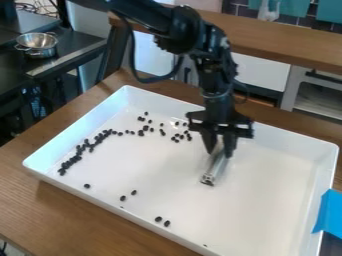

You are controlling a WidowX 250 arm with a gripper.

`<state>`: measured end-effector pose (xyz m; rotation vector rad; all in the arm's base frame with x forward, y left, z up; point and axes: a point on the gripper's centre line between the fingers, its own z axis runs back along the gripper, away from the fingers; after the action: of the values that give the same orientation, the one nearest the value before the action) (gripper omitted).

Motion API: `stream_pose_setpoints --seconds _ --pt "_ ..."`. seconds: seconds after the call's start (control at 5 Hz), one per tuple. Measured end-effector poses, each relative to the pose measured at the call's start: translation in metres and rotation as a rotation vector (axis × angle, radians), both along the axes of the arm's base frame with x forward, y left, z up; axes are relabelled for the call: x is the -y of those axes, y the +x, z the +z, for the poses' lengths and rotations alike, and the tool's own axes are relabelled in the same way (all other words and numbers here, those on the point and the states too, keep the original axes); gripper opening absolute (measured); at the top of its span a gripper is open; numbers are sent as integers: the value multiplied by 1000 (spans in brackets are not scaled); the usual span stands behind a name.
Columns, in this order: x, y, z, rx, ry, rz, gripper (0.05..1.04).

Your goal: Sweep into pile

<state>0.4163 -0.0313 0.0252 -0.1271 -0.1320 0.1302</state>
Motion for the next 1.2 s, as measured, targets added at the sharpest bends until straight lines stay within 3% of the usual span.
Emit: stream_pose_setpoints --seconds 0.2,0.6,0.8,1.2 --pt "-12 0 0 1 -5 -8 364" --pt "-69 7 3 -26 -13 71 364" --pt "-73 15 2 -31 -17 76 364" --pt "-122 2 2 -45 -16 158 364"
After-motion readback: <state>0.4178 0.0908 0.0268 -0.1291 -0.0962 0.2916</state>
